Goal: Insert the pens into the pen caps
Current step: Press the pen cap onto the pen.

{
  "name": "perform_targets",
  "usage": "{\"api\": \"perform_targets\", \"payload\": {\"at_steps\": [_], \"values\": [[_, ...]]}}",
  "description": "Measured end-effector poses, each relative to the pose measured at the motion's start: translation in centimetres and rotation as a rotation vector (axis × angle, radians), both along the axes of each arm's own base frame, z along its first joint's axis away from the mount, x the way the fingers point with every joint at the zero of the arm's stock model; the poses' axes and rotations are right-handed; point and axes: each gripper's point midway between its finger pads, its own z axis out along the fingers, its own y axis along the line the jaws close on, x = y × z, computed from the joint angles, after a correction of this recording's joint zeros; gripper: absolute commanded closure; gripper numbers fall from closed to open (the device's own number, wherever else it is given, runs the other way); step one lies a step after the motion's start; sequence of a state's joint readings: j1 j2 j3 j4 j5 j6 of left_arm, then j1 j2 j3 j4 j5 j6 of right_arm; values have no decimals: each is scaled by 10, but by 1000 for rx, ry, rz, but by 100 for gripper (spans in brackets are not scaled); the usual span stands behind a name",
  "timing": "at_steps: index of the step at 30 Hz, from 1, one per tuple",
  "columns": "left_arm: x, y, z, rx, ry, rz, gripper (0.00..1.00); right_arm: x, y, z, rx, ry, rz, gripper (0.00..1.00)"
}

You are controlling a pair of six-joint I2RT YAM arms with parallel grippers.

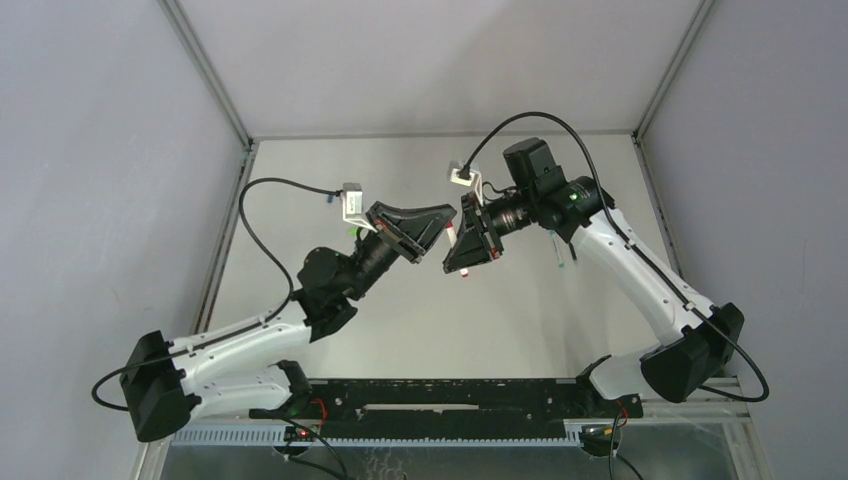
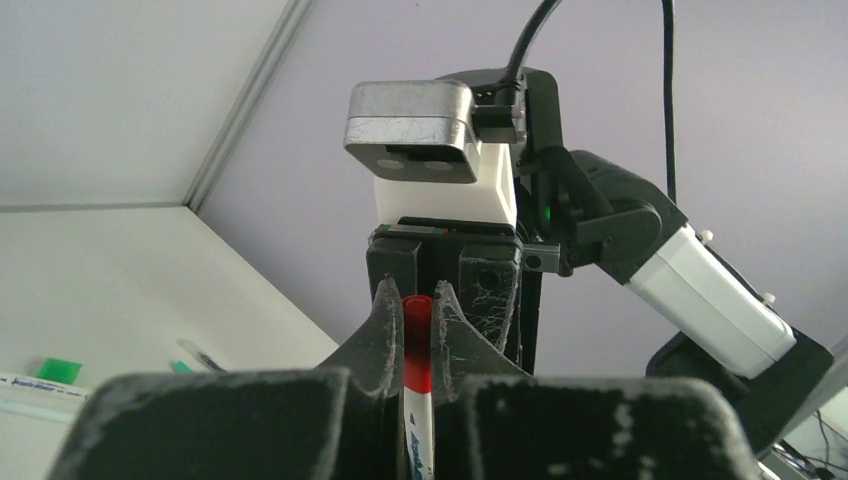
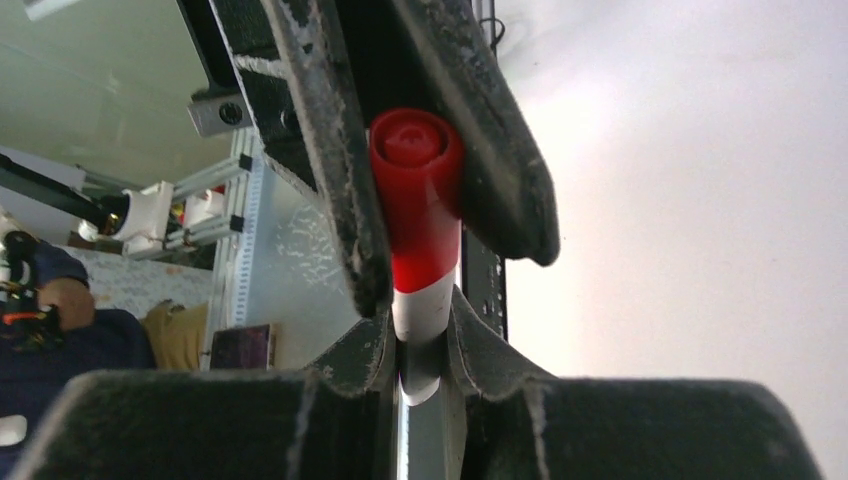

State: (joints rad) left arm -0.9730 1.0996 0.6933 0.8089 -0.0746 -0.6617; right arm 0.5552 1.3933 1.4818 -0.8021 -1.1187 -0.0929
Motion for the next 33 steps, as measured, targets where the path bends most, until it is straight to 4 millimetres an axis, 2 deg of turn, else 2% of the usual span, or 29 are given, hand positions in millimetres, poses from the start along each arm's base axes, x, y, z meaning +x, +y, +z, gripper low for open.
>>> {"api": "perform_targets", "payload": {"at_steps": [5, 7, 10, 13, 17, 21, 27, 28, 30, 33], "values": [[-10, 4, 1, 1, 6, -38, 91, -5, -1, -8, -6, -83, 49, 100], [-14, 7, 7, -11, 2, -47, 80, -7, -1, -7, 3, -102, 61, 100], [-20, 13, 12, -22, 7, -69, 68, -9, -1, -2, 26, -131, 75, 100], [-37, 11, -16, 51, 58, -143, 55, 2, -3, 13, 84, -243, 56, 100], [-44, 19, -40, 113, 116, -159, 36, 6, -4, 28, 135, -347, 53, 100], [-52, 33, -56, 159, 133, -156, 26, 2, -6, 31, 155, -402, 69, 100], [-56, 60, -66, 185, 66, -99, 15, 11, -10, 15, 127, -423, 50, 100], [-55, 63, -69, 195, 56, -89, 10, 15, -12, 11, 115, -425, 38, 100], [-52, 68, -77, 222, 29, -57, 1, 24, -16, 0, 79, -429, 5, 100], [-38, 79, -90, 264, 14, 36, 0, 47, -28, -28, -32, -431, -78, 100]]}}
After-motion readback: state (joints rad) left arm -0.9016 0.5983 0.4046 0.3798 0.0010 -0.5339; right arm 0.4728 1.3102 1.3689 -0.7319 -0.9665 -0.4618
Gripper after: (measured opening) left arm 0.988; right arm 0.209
